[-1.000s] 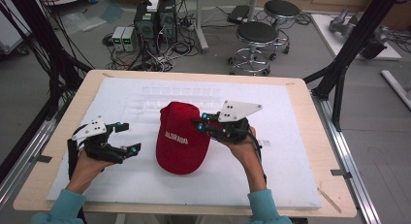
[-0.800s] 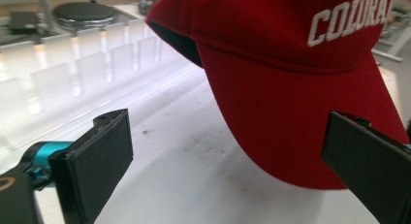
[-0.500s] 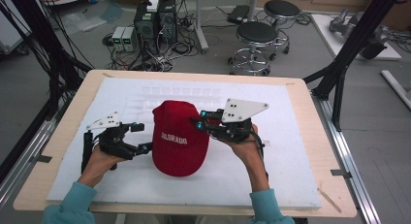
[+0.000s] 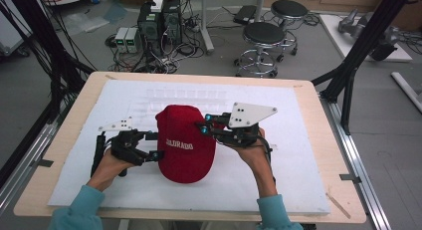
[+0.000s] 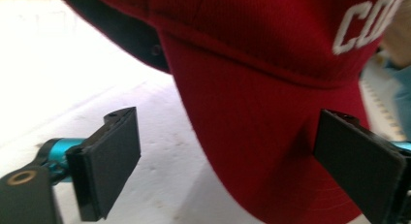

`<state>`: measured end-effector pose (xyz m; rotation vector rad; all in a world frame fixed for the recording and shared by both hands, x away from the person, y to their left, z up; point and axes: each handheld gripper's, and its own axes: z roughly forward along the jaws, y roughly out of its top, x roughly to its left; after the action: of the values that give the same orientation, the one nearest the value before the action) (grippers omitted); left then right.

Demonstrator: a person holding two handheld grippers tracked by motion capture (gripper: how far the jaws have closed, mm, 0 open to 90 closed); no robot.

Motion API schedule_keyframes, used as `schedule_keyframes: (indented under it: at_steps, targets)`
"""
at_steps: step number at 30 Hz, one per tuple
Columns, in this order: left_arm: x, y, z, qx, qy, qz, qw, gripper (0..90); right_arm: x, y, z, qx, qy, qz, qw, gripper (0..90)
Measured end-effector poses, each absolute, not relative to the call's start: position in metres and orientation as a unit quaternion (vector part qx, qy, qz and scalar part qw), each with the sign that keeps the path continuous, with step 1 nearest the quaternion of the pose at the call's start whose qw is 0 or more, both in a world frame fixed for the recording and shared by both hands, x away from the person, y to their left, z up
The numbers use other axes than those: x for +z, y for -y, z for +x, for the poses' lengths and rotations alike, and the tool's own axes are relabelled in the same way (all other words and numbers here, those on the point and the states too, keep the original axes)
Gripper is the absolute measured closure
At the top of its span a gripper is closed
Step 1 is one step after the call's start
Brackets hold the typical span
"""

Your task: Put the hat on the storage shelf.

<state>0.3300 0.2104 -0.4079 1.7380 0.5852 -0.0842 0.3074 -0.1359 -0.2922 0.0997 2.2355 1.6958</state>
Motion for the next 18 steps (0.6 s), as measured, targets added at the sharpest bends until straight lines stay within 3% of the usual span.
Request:
schedule_keyframes:
  at_steps: [7,18]
  targets:
    - [-0.4087,-0.2067,0.3295,-0.059,-0.243,0.75,0.613,13.1,-0.2918,0.1357,0.3067,0.599,-0.783,0.031,0.165,85.5]
    - [-0.4043,-0.2095,0.3242,-0.065,-0.21,0.755,0.618,38.5,-0.2924,0.1351,0.3081,0.6,-0.782,0.034,0.166,85.5]
